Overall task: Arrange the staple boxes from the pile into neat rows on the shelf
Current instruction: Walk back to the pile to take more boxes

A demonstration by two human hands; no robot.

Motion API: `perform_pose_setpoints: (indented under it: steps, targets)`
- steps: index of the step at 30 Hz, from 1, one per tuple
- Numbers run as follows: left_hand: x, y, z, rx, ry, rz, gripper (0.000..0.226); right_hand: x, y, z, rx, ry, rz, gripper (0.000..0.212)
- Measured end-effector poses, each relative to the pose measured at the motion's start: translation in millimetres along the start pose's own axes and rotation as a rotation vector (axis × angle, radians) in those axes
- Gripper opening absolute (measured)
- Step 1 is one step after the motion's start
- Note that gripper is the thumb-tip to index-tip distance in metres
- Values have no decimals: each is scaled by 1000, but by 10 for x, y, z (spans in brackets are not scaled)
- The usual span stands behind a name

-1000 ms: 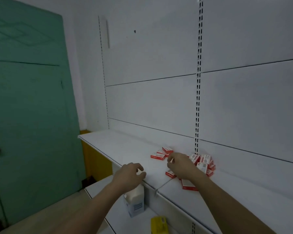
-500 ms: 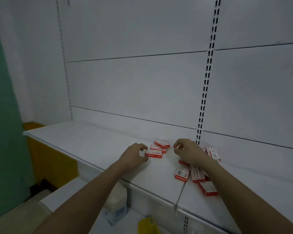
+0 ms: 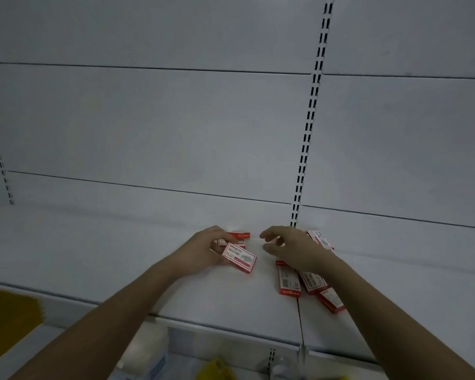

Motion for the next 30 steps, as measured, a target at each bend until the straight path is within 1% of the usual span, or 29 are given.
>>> perform_pose_setpoints:
  steps: [2,5,7,9,11,13,15,17,20,22,24,26,27,30]
  targets:
    - [-129,-54,29,22,8,-55,45,65,-55,-35,42,-47,17,34]
    - [-236,-138,44,36,126,-96,48,76,-106,-35,50,-127,32,28]
    - [-231,-170,58,-5,316,-76,47,4,-108,4,42,-291,32,26]
    - [-197,-208,65,-102,524,-31,48,-89,-100,21,74,-502,15,29]
    - [-180,-269,7,-165,706,27,44,-178,-91,35,84,-677,-16,31]
    - [-220,-350,-125,-141,835,59,40,-252,-98,82,54,-786,-29,29]
    - [-288,-427,-268,-79,873,61,39,-322,-94,154,11,-811,-25,27]
    - [-359,-493,-372,-30,895,40,40,-399,-65,225,-12,-777,-28,25]
    - [-399,-594,-461,-10,918,50,41,-491,4,316,7,-608,-32,25]
    - [-426,-654,-505,3,934,57,37,-528,55,370,27,-506,-45,28]
    - [-474,-730,-542,16,956,48,33,-555,88,444,14,-435,-36,26]
    - [-525,-806,-539,-11,992,34,29,-565,96,529,-52,-359,-7,22]
    - [-558,-880,-547,-40,1020,25,29,-581,111,594,-99,-303,15,23]
    - [-634,-1010,-567,-86,1073,8,29,-595,151,669,-255,-76,57,44]
Point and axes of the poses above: each hand's wrist, its own y-axis away from the middle knuckle, its own z-axis out of the back of the hand, x = y × z, the point moved 7 cm from there along -y, towards the middle knuckle, and after that the axes turned 13 degrees about x, right-handed, at the moved point
